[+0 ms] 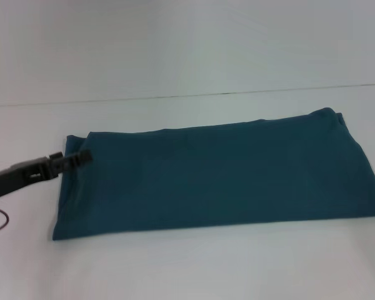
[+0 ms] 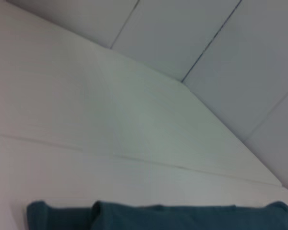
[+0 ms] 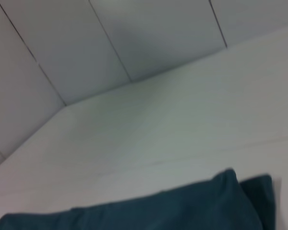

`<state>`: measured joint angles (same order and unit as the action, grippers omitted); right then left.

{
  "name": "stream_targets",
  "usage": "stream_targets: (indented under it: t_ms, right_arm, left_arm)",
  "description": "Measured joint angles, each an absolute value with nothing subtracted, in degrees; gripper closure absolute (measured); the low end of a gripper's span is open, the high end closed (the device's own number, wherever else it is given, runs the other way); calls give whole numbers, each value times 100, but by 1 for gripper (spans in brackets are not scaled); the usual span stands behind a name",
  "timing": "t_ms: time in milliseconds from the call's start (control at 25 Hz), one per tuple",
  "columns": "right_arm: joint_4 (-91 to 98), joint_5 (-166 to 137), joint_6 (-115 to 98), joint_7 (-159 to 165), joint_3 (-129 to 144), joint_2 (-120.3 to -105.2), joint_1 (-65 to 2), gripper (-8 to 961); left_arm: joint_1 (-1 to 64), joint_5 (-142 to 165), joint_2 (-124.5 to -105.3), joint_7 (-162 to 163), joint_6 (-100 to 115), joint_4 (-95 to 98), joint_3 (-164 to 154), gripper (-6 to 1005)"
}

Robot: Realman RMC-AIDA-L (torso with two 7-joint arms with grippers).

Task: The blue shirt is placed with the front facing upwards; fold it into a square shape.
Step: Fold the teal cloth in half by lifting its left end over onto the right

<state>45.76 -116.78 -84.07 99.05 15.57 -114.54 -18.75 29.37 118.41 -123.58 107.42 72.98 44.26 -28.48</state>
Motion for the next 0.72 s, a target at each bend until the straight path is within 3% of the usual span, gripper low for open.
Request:
stream_targets:
  t_ms: [360,720]
  right_arm:
    - [4610,-12601,-8480,10914,1555,-11170,-1951,145]
    - [4614,-13023,-8096,11196,1555,-11177,-2138,147]
  left_arm:
    - [2851,12408,-12365,10835,7556,4430,-2841,98]
    - [2844,12620,-12341,11005,7690,4522,-2851,98]
